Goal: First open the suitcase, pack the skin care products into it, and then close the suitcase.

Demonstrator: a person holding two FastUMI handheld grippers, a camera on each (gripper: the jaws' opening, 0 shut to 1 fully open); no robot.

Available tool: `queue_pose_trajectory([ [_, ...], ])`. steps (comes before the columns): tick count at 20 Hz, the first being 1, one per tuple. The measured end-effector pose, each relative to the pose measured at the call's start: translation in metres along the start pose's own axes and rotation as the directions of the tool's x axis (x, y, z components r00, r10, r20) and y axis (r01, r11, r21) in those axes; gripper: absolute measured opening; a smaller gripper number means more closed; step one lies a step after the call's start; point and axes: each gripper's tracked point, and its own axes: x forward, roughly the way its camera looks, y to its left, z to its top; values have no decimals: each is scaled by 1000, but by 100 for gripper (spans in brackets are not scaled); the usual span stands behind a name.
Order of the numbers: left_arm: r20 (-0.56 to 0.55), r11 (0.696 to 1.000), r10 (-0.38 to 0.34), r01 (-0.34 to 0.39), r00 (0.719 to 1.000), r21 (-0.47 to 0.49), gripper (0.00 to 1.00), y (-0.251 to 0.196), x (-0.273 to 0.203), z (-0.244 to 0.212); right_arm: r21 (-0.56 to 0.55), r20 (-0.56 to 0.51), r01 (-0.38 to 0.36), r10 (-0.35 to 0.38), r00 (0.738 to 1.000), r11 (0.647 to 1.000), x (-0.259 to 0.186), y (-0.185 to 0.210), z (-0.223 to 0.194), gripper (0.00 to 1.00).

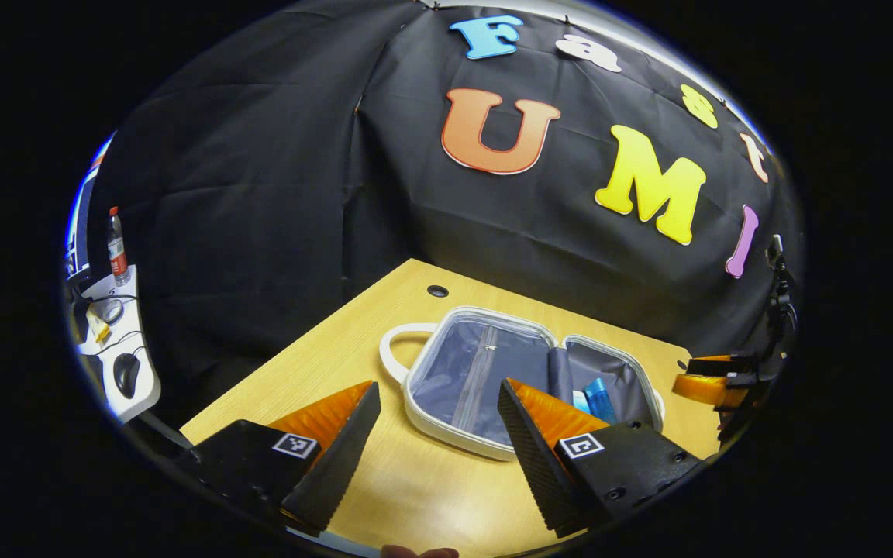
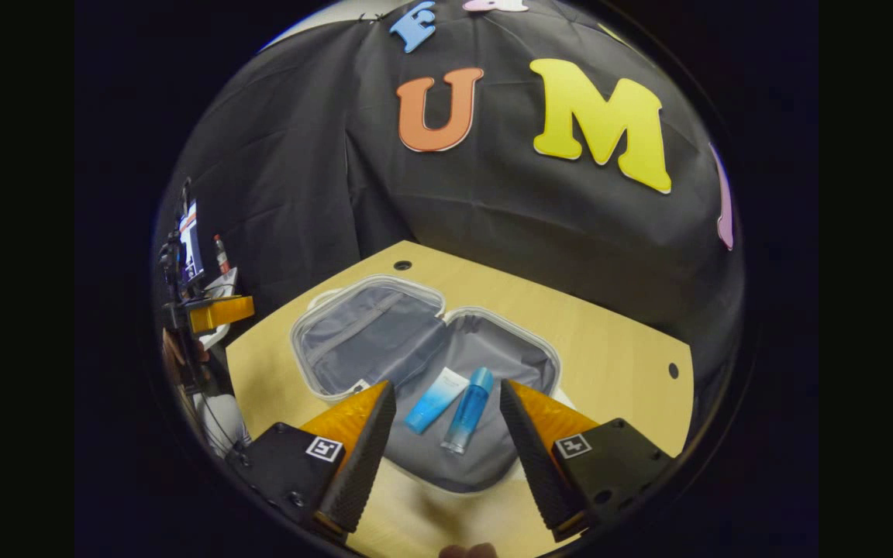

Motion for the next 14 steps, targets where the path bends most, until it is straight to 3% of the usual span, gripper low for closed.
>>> queue_pose_trajectory([
  [7, -40, 976, -100, 90, 994, -199, 99, 45, 78, -7, -60, -2, 67, -67, 998, 996, -18, -23, 5, 81],
  [8, -52, 966, -114, 98, 992, -239, 99, 50, 90, -10, -78, -4, 70, -71, 998, 994, -20, -23, 6, 81],
  [11, -77, 898, -190, 142, 979, -416, 99, 54, 128, -15, -95, -14, 63, -65, 998, 993, -23, -19, 7, 79],
  [14, -97, 864, -174, 105, 980, -493, 97, 65, 155, -28, -99, -10, 66, -67, 998, 993, -25, -19, 12, 81],
])
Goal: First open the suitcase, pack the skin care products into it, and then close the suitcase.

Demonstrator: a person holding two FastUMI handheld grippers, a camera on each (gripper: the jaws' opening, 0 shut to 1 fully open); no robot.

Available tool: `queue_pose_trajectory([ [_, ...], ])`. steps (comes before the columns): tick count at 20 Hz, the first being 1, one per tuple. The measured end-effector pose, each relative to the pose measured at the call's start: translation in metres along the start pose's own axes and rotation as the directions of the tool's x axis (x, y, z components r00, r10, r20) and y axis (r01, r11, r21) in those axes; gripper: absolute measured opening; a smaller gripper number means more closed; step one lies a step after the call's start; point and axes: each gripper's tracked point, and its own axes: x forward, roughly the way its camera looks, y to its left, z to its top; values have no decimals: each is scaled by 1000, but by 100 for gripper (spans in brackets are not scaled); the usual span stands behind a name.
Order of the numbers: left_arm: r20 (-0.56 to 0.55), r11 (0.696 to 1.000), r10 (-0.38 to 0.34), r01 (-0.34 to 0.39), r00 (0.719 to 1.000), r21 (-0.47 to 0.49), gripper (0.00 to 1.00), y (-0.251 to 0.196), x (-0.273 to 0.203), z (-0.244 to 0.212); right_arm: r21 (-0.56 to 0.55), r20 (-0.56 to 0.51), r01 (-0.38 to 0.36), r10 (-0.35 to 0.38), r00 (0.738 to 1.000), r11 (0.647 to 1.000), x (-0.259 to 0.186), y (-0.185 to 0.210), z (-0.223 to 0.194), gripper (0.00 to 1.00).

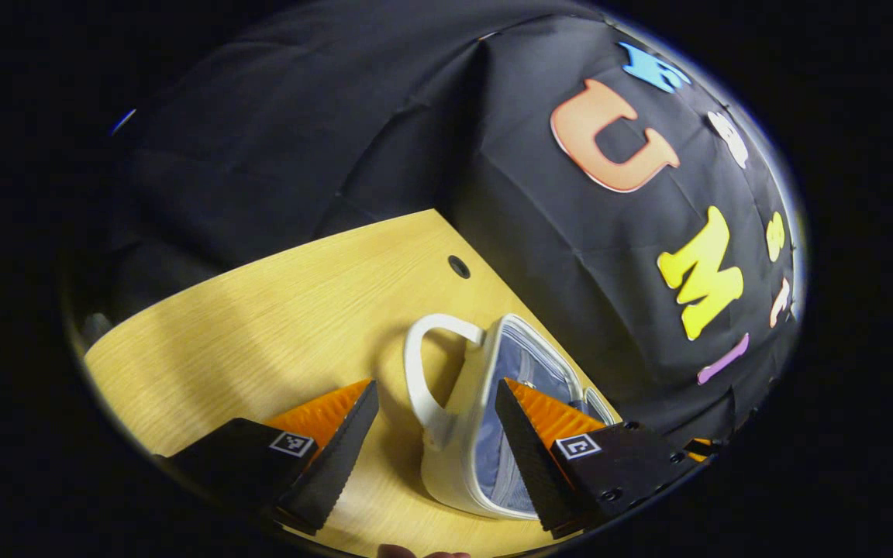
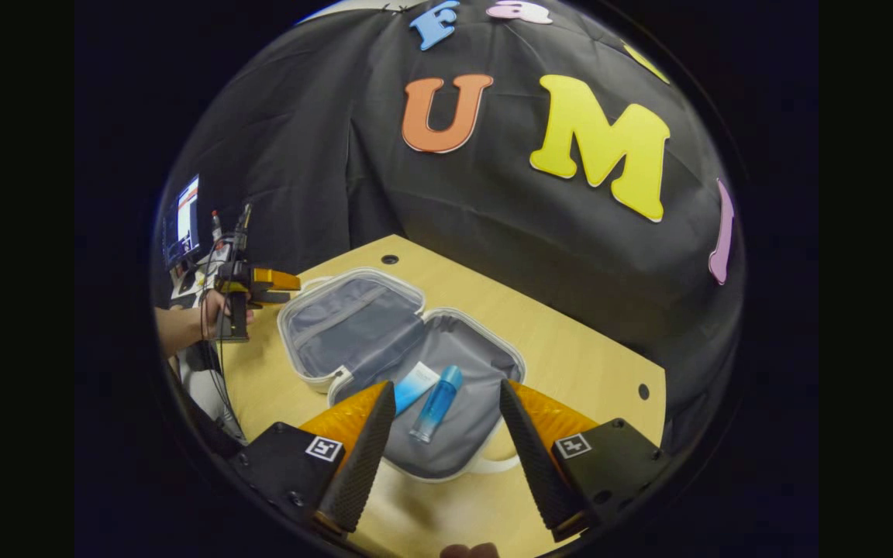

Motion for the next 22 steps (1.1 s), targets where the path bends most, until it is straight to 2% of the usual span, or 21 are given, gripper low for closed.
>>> queue_pose_trajectory([
  [3, -7, 990, -8, 7, 1000, -144, 96, 3, 20, 7, 16, -2, 4, -4, 1000, 1000, -1, -2, 1, 79],
  [5, -23, 982, -17, 12, 1000, -187, 95, 1, 34, 4, 17, -9, 7, -7, 1000, 1000, 0, -5, 1, 81],
  [7, -39, 977, -15, 7, 999, -213, 84, 3, 44, 5, 32, -9, 9, -8, 1000, 999, 0, -7, 3, 81],
  [10, -56, 971, 4, -17, 998, -240, 61, 8, 55, 6, 50, 0, 12, -12, 1000, 999, -2, -10, 5, 81],
  [11, -60, 968, 4, -18, 998, -249, 43, 7, 58, 5, 53, 1, 16, -16, 1000, 998, -3, -13, 4, 81],
  [12, -69, 965, 4, -22, 998, -261, 44, 5, 60, 3, 59, 1, 19, -19, 1000, 998, -4, -16, 4, 81],
  [13, -84, 962, 1, -24, 996, -270, 19, 4, 62, 0, 71, 3, 23, -23, 1000, 997, -5, -18, 3, 81],
  [14, -99, 961, 19, -45, 995, -273, 27, 7, 64, -2, 78, 4, 25, -25, 1000, 997, -6, -20, 1, 81],
  [15, -106, 956, 17, -47, 994, -289, 18, 6, 64, -1, 84, 6, 26, -27, 1000, 996, -8, -21, 1, 81],
  [17, -78, 949, -16, -9, 997, -315, 10, -10, 57, 10, 104, 25, 28, -30, 999, 994, -14, -26, 1, 81],
  [18, -68, 957, -10, -10, 998, -289, 6, -16, 49, 15, 120, 38, 28, -32, 999, 992, -16, -28, 2, 81],
  [22, -11, 981, 6, -8, 1000, -192, 4, -58, 24, 40, 159, 74, 9, -21, 997, 987, -24, -36, 4, 81],
])
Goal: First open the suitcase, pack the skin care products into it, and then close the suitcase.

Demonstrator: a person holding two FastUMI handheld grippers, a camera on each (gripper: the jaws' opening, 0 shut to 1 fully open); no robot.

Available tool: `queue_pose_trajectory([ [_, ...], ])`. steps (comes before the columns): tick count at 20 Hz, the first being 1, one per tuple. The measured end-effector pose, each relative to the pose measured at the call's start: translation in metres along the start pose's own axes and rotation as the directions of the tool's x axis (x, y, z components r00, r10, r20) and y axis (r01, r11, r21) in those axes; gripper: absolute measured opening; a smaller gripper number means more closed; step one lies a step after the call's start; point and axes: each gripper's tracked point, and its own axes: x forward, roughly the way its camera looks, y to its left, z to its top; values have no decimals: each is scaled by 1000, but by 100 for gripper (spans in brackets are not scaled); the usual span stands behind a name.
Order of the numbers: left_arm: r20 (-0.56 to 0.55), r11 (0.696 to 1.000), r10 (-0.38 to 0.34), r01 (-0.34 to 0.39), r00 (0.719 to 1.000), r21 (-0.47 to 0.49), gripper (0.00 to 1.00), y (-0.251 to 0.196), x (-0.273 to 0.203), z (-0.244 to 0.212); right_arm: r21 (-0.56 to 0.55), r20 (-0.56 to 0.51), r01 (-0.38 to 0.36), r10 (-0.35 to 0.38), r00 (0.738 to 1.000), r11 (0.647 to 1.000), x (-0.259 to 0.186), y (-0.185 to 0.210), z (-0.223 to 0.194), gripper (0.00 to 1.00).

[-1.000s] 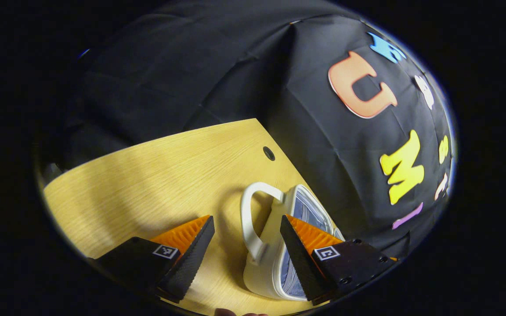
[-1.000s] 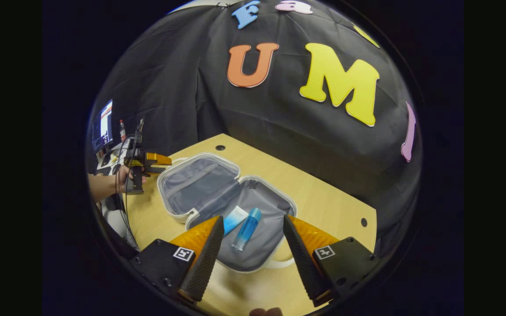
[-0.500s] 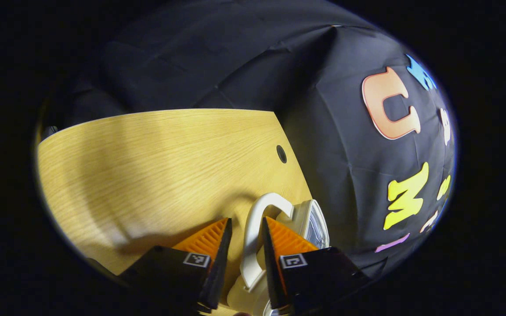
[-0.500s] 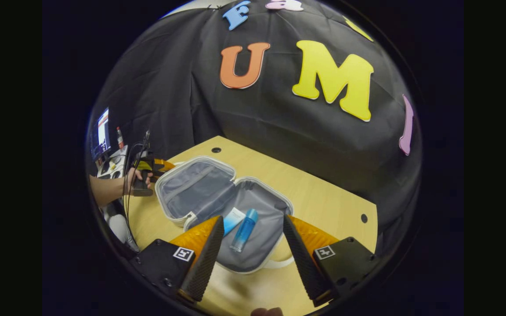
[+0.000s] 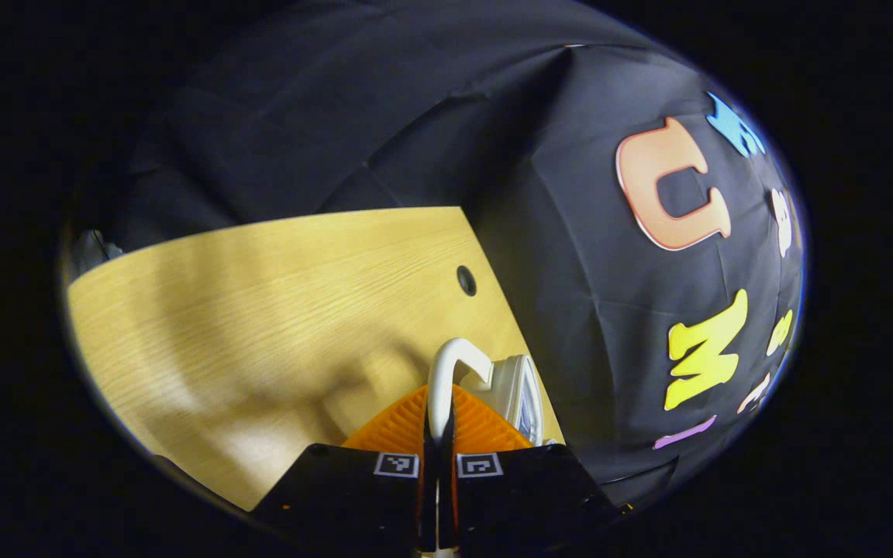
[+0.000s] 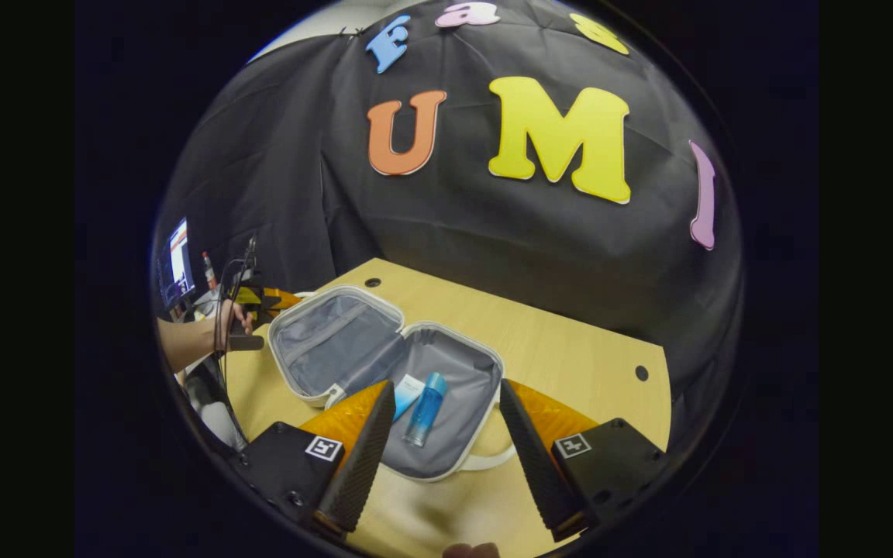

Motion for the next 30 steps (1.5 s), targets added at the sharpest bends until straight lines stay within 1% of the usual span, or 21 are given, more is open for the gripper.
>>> queue_pose_trajectory([
  [2, 37, 998, -22, 20, 999, 63, 4, -35, -18, 7, 13, 27, -8, 8, 1000, 1000, -6, -4, 4, 81],
  [5, 85, 981, -82, 65, 993, 182, 4, -97, -45, 2, 26, 68, -11, 9, 998, 1000, -21, -17, 10, 80],
  [6, 95, 970, -101, 77, 990, 229, 4, -120, -54, -5, 33, 81, -5, 3, 997, 999, -24, -24, 1, 81],
  [8, 115, 948, -135, 94, 984, 305, 4, -164, -66, -19, 57, 107, 8, -14, 994, 998, -35, -41, 5, 81],
  [10, 141, 915, -146, 79, 979, 396, 4, -198, -74, -39, 81, 130, 22, -33, 991, 996, -44, -57, 8, 81],
  [11, 158, 892, -147, 62, 976, 448, 4, -213, -79, -53, 87, 142, 30, -42, 989, 996, -49, -66, 9, 81],
  [12, 173, 880, -151, 52, 973, 471, 4, -224, -86, -66, 91, 158, 41, -55, 986, 995, -56, -76, 11, 81],
  [15, 272, 863, -146, -12, 951, 505, 4, -242, -99, -90, 100, 202, 61, -80, 976, 993, -75, -95, 10, 81],
  [16, 290, 850, -159, -18, 944, 526, 4, -251, -103, -105, 105, 211, 69, -90, 973, 992, -80, -102, 10, 81],
  [19, 283, 796, -185, -25, 941, 605, 4, -271, -104, -143, 109, 215, 92, -114, 970, 990, -91, -125, 6, 81],
  [20, 282, 784, -192, -26, 940, 620, 4, -276, -102, -151, 110, 219, 99, -122, 968, 989, -98, -129, 3, 81],
  [21, 281, 776, -199, -24, 939, 630, 4, -281, -102, -159, 109, 224, 105, -128, 966, 988, -104, -135, 3, 81],
  [23, 285, 777, -198, -27, 938, 629, 4, -286, -99, -172, 102, 241, 120, -141, 960, 988, -114, -146, 3, 81],
  [25, 280, 762, -206, -25, 938, 647, 4, -293, -98, -190, 96, 252, 130, -151, 956, 987, -119, -156, 3, 81],
  [26, 273, 737, -214, -28, 938, 675, 4, -297, -94, -205, 98, 251, 142, -163, 954, 985, -124, -165, -1, 81],
  [29, 246, 693, -227, -22, 942, 721, 4, -305, -84, -236, 94, 236, 163, -181, 955, 982, -131, -181, -11, 79],
  [30, 231, 679, -227, -16, 946, 734, 4, -306, -80, -247, 92, 230, 169, -186, 955, 981, -131, -186, -15, 81],
])
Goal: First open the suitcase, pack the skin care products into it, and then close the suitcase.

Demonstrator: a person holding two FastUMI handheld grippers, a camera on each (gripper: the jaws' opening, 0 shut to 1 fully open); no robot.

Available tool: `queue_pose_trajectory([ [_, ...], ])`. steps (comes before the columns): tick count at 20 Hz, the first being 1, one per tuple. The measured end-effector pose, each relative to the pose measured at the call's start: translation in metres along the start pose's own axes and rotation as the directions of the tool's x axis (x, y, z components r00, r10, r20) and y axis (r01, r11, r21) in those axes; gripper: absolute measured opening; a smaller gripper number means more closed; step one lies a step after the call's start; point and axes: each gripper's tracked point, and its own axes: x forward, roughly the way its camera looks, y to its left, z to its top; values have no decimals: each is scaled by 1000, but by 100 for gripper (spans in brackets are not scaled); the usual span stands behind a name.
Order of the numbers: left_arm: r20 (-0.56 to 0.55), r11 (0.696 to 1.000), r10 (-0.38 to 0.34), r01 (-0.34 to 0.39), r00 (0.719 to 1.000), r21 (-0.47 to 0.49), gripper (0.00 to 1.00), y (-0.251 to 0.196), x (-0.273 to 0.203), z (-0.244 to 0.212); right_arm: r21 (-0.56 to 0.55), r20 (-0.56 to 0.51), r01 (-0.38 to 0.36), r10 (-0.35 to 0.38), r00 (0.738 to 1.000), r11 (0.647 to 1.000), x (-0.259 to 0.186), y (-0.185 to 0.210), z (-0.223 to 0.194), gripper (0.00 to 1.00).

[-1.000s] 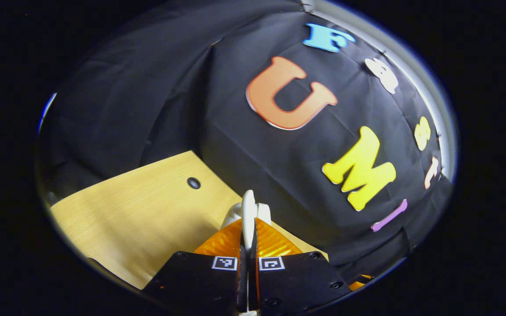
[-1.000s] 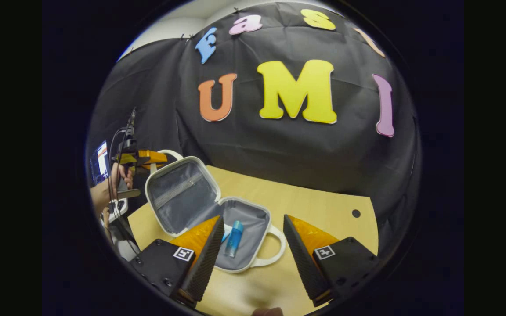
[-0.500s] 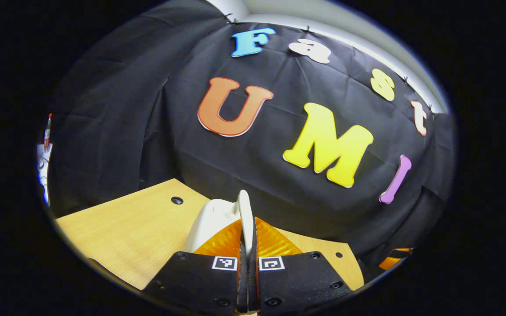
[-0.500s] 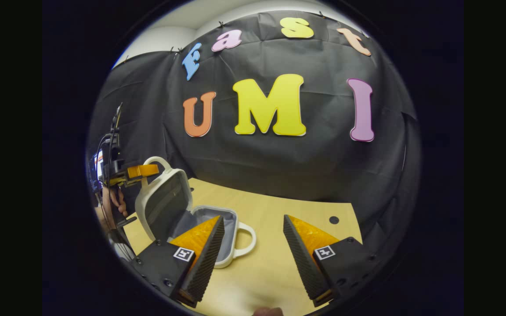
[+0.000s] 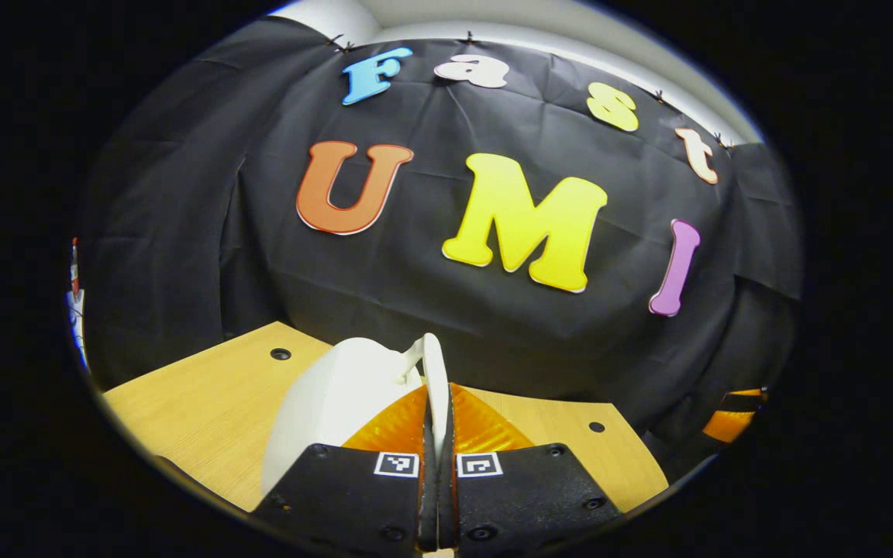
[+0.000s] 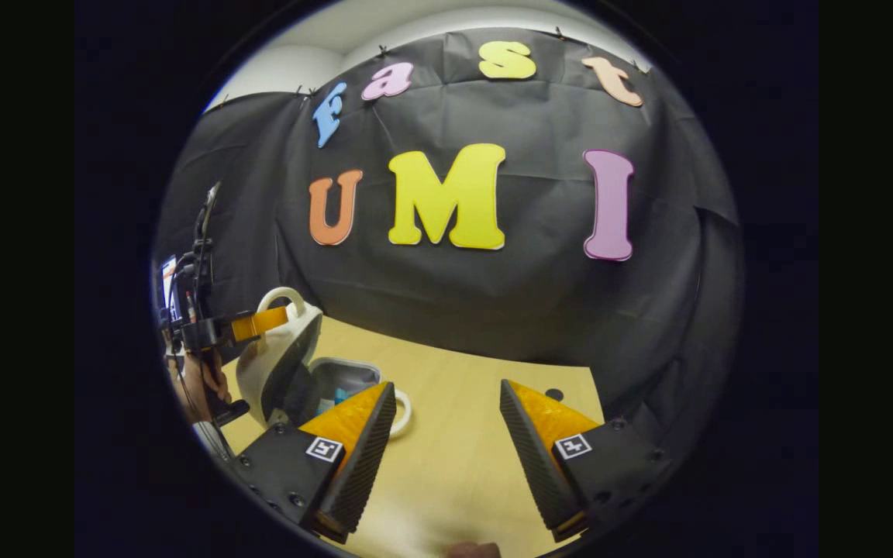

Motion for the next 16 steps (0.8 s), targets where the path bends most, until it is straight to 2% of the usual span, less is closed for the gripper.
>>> queue_pose_trajectory([
  [3, -30, 998, -25, 27, 999, 57, 4, -26, 8, -24, -4, -20, 27, -27, 999, 1000, -4, -22, -8, 79],
  [9, -149, 991, -14, 34, 989, 130, 4, -64, 32, -97, -25, -33, 61, -62, 998, 998, -5, -61, -12, 81],
  [14, -191, 944, 39, 26, 981, 328, 4, -78, 42, -152, -35, -69, 67, -69, 995, 997, -8, -72, -28, 81],
  [16, -200, 930, 64, 14, 978, 367, 5, -75, 42, -165, -46, -78, 61, -65, 995, 997, -9, -71, -29, 81],
])
